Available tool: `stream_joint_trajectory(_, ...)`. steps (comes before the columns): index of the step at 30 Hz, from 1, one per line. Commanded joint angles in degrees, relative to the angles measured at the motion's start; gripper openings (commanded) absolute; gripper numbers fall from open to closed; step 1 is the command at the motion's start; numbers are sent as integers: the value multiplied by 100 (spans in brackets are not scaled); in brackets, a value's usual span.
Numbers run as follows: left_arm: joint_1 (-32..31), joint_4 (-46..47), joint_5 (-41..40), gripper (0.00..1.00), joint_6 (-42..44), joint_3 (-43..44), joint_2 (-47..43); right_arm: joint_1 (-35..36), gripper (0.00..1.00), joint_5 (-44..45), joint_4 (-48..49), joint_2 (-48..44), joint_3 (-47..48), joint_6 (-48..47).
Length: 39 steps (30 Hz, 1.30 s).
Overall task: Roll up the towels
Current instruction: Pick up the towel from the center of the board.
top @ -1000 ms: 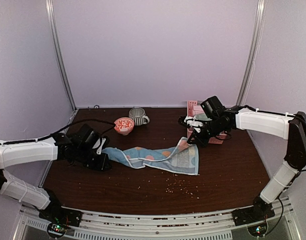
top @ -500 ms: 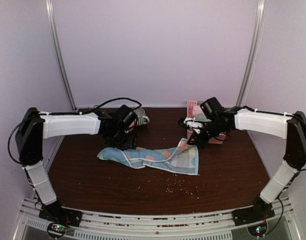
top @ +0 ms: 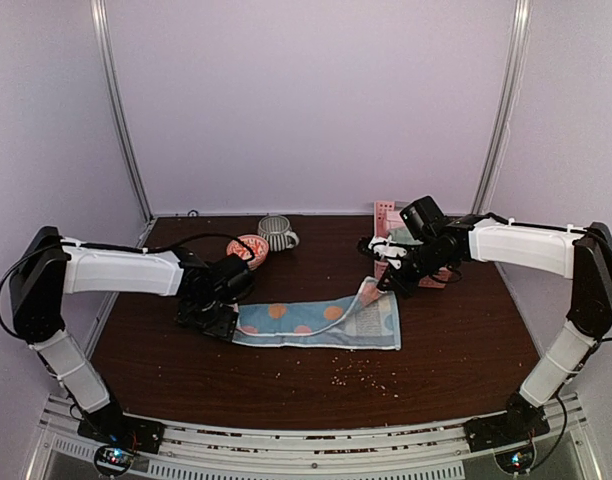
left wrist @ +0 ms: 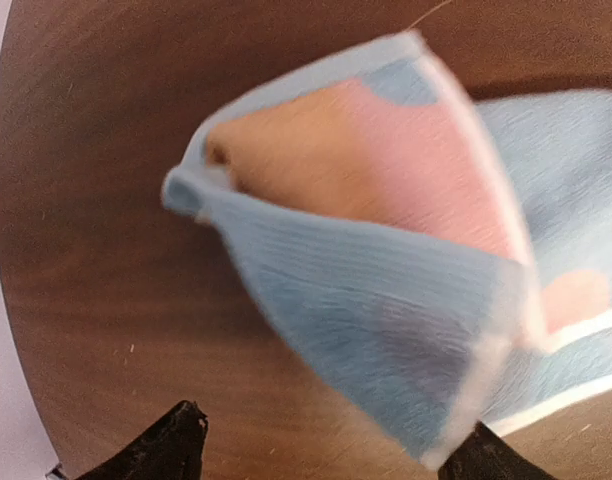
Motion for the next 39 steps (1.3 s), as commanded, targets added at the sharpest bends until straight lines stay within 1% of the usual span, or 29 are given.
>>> stream_joint_trajectory(1, 13, -651, 357, 82, -948, -877, -1066, -44, 0, 352, 210, -153, -96, 59)
stream_joint_trajectory(4, 26, -559, 700, 82, -1075, -1229, -1632, -43, 0, 361, 199, -145, -89, 56)
stream_joint_trajectory(6, 31, -628, 632, 82, -1078, -1165, -1783, -46, 0, 345, 192, -132, -80, 43)
stream_joint_trajectory(8, 29, -675, 446, 81, -1001, -903, -1842, -51, 0, 331, 183, -133, -88, 48)
stream_joint_trajectory(11, 29, -375, 257, 77, -538, -436, -1908, -45, 0, 322, 186, -149, -98, 46)
stream_joint_trajectory(13, 119, 27, 473, 72, 110, -155, -1839, -46, 0, 328, 193, -158, -112, 43)
stream_joint_trajectory(14, 255, 123, 671, 68, 485, 1, -1717, -51, 0, 330, 203, -156, -116, 35)
stream_joint_trajectory(15, 400, 166, 859, 64, 1127, 278, -1511, -47, 0, 324, 198, -152, -119, 36)
stream_joint_trajectory(16, 499, 141, 871, 61, 1465, 492, -1359, -46, 0, 322, 193, -147, -117, 27)
stream_joint_trajectory(17, 665, 124, 967, 61, 1704, 628, -1248, -51, 0, 310, 192, -141, -115, 17)
stream_joint_trajectory(18, 895, 243, 1279, 62, 1973, 682, -1189, -49, 0, 305, 181, -143, -123, 9)
stream_joint_trajectory(20, 1416, 610, 2368, 67, 2481, 667, -1105, -46, 0, 304, 172, -141, -128, 0)
stream_joint_trajectory(22, 1926, 931, 3160, 70, 2894, 646, -958, -51, 0, 303, 170, -151, -134, -25)
stream_joint_trajectory(25, 2151, 1432, 4128, 72, 3499, 591, -553, -46, 0, 313, 163, -158, -138, -44)
stream_joint_trajectory(28, 2153, 1892, 4515, 72, 4041, 640, 70, -46, 0, 282, 163, -144, -146, -53)
stream_joint_trajectory(31, 2176, 2194, 4521, 71, 4563, 729, 506, -47, 0, 235, 128, -117, -116, -54)
stream_joint_trajectory(33, 2214, 2172, 4645, 70, 4960, 882, 798, -46, 0, 188, 121, -104, -124, -59)
stream_joint_trajectory(36, 2357, 1929, 4734, 65, 5242, 1132, 1176, -46, 0, 163, 101, -99, -133, -79)
stream_joint_trajectory(39, 2470, 2025, 4951, 64, 5356, 1116, 1211, -48, 0, 138, 93, -87, -135, -89)
